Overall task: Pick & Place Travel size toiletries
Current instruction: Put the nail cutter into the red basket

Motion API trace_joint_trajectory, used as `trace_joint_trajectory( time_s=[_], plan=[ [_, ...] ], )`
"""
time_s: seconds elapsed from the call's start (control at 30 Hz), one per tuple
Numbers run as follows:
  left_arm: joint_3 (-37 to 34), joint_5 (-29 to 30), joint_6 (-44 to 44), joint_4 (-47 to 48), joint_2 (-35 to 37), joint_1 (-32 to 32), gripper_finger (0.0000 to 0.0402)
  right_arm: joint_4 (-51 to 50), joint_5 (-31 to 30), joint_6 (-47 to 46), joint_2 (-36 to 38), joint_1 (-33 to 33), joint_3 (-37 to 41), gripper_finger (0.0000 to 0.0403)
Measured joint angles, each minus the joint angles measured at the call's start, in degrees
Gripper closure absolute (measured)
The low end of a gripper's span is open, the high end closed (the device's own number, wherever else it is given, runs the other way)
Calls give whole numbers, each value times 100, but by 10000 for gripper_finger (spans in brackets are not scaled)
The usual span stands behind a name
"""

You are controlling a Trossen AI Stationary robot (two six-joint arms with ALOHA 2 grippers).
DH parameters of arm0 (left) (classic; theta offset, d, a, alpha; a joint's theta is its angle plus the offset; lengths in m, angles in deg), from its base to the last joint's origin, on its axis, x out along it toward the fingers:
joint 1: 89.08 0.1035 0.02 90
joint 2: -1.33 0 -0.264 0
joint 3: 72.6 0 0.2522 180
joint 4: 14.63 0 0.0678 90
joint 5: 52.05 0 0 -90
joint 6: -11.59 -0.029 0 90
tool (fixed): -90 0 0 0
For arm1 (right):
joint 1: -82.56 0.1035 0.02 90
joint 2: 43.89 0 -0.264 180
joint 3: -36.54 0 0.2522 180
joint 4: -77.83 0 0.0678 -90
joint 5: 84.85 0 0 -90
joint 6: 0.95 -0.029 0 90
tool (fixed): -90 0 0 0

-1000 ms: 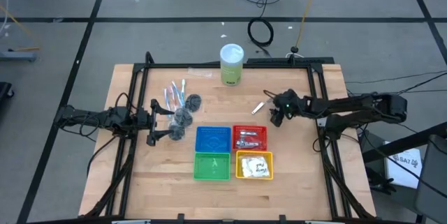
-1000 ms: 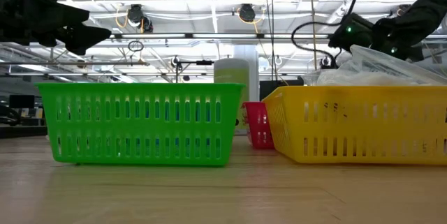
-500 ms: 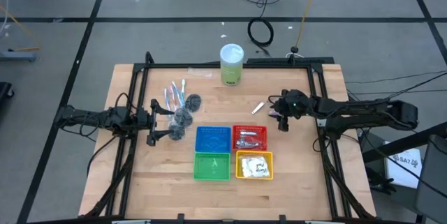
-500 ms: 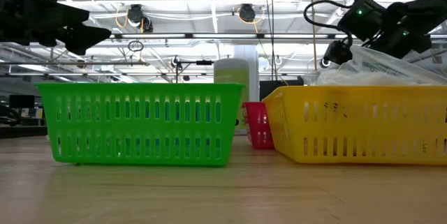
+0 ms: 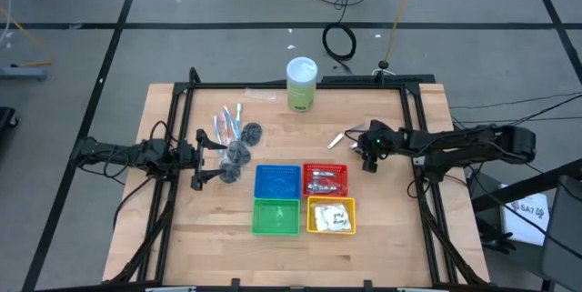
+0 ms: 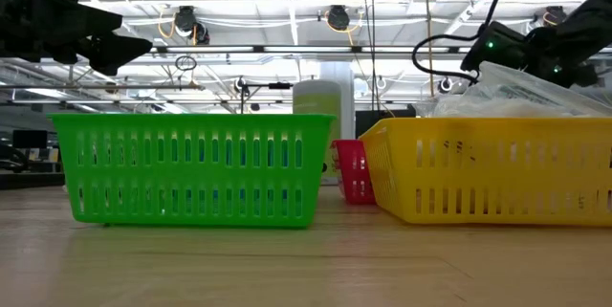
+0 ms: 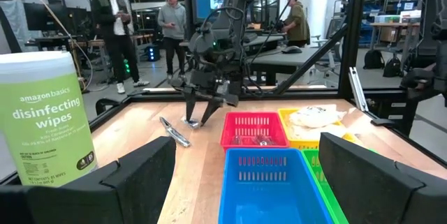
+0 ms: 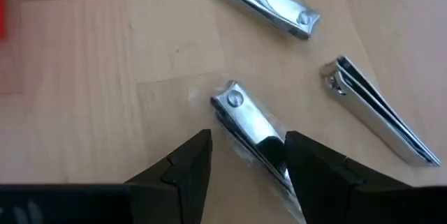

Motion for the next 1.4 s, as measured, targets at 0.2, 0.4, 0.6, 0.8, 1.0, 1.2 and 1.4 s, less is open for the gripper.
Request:
trace_joint_trajectory(
  time_s=[0.2,0.4,0.6,0.8,1.0,1.2,1.4],
  plan=[
    [1,-2,0,-1,-2,-1,55,170,-4,-126,-215,0,60,232],
    [2,-2,0,-2,0,0,55,107,-21,-378,-345,-13,60,232],
    [2,-2,0,0,0,-2,55,57,126,-496,-580,-56,60,252],
    [1,-2,0,-1,-2,0,55,11,203,-562,-789,-51,67,284],
    [2,-1,0,-1,-2,0,55,-10,318,-564,-801,-47,69,333],
    [2,-2,0,-2,0,0,55,-26,464,-711,-804,-48,71,386],
    [0,-2,0,-1,-1,0,55,155,475,-846,-801,-48,71,386]
  ],
)
